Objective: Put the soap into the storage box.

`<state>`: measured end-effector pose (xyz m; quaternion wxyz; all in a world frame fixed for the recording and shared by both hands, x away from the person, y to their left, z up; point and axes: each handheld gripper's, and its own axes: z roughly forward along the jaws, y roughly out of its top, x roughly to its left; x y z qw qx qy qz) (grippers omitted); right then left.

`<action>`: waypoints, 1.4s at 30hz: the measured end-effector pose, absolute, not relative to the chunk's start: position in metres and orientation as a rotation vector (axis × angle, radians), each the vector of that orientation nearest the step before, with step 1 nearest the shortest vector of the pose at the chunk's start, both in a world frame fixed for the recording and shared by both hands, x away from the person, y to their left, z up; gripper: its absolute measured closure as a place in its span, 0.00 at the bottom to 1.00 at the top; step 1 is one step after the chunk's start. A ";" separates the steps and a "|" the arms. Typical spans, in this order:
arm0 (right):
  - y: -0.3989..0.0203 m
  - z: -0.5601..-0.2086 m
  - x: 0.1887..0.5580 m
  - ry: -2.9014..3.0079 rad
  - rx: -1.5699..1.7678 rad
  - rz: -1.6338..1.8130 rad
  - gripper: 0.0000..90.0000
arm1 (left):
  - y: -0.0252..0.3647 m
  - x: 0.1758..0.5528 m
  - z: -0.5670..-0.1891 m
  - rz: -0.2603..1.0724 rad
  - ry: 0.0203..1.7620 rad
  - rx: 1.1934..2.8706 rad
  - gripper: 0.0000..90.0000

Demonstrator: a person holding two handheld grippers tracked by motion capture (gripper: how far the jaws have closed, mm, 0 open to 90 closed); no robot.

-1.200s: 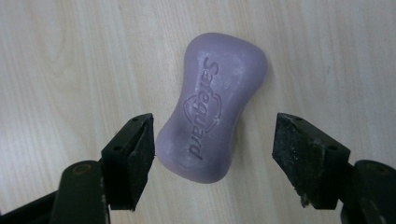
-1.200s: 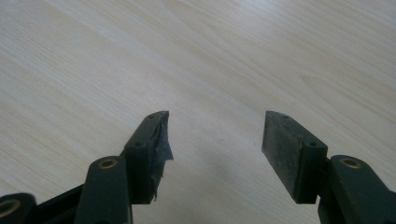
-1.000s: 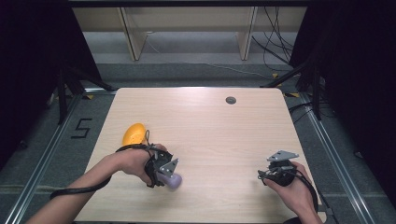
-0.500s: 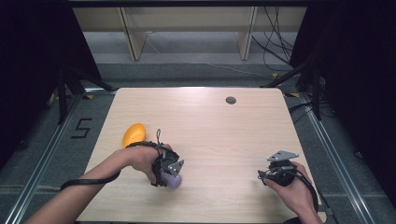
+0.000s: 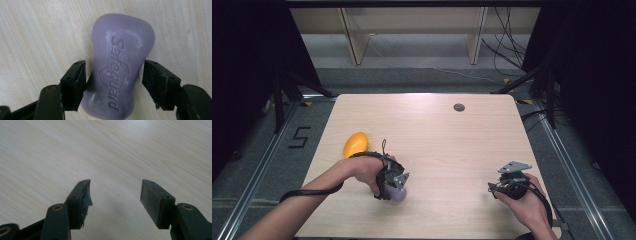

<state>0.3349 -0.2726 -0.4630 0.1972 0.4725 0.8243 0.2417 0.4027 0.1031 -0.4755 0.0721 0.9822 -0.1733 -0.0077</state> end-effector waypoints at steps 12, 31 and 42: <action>-0.273 -0.463 0.335 2.308 1.324 0.676 0.46 | 0.099 0.405 -0.477 -0.031 -0.573 2.983 0.47; -0.273 -0.463 0.335 2.308 1.324 0.674 0.46 | 0.102 0.400 -0.481 -0.109 -0.173 3.008 0.53; -0.273 -0.463 0.335 2.309 1.324 0.673 0.46 | 0.118 0.401 -0.473 -0.168 0.208 2.923 0.53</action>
